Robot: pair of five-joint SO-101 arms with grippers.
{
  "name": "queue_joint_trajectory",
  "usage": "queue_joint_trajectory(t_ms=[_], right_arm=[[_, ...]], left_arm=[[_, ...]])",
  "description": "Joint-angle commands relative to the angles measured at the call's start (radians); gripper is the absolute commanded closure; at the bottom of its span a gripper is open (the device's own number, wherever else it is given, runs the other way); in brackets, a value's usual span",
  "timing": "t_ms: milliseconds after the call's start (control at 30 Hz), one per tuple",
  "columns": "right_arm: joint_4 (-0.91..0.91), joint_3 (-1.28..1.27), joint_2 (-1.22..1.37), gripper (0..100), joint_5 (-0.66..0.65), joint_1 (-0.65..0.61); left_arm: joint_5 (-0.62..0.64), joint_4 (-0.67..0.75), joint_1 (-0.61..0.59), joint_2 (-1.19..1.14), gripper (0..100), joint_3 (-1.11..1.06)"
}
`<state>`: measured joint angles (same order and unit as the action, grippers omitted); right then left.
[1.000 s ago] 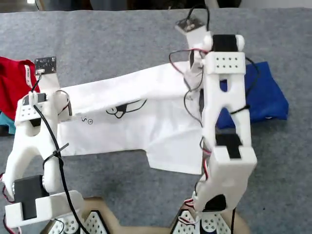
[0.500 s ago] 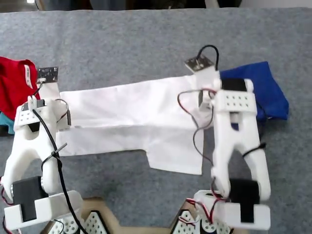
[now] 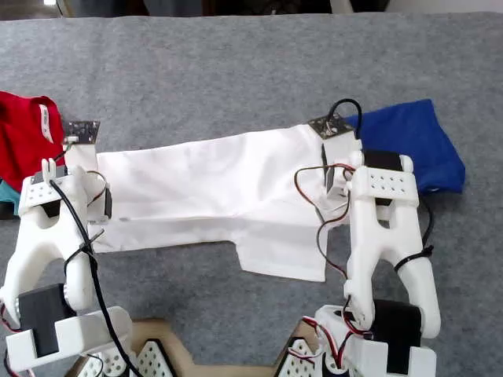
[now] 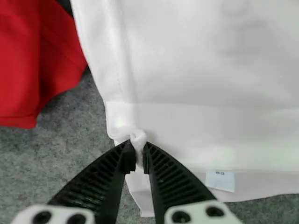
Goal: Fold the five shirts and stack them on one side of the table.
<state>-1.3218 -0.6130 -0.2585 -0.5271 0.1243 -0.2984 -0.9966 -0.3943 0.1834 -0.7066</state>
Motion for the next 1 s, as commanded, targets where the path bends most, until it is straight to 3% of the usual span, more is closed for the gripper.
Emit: queue_joint_trajectory(t_ms=[0, 267, 600, 967], right_arm=[[0.0, -0.001, -0.044, 98.5, -0.02, 0.02], [-0.041, -0.008, -0.044, 98.5, -0.038, 0.017], [-0.049, -0.058, -0.064, 98.5, -0.049, 0.014], [-0.043, -0.173, -0.2, 98.5, -0.075, 0.02]], left_arm=[[-0.02, -0.015, -0.024, 0.078, 97, -0.004], [-0.037, -0.015, -0.031, 0.226, 97, -0.081], [0.078, -0.014, -0.021, 0.218, 97, -0.113], [0.063, -0.014, 0.019, 0.219, 97, -0.183]])
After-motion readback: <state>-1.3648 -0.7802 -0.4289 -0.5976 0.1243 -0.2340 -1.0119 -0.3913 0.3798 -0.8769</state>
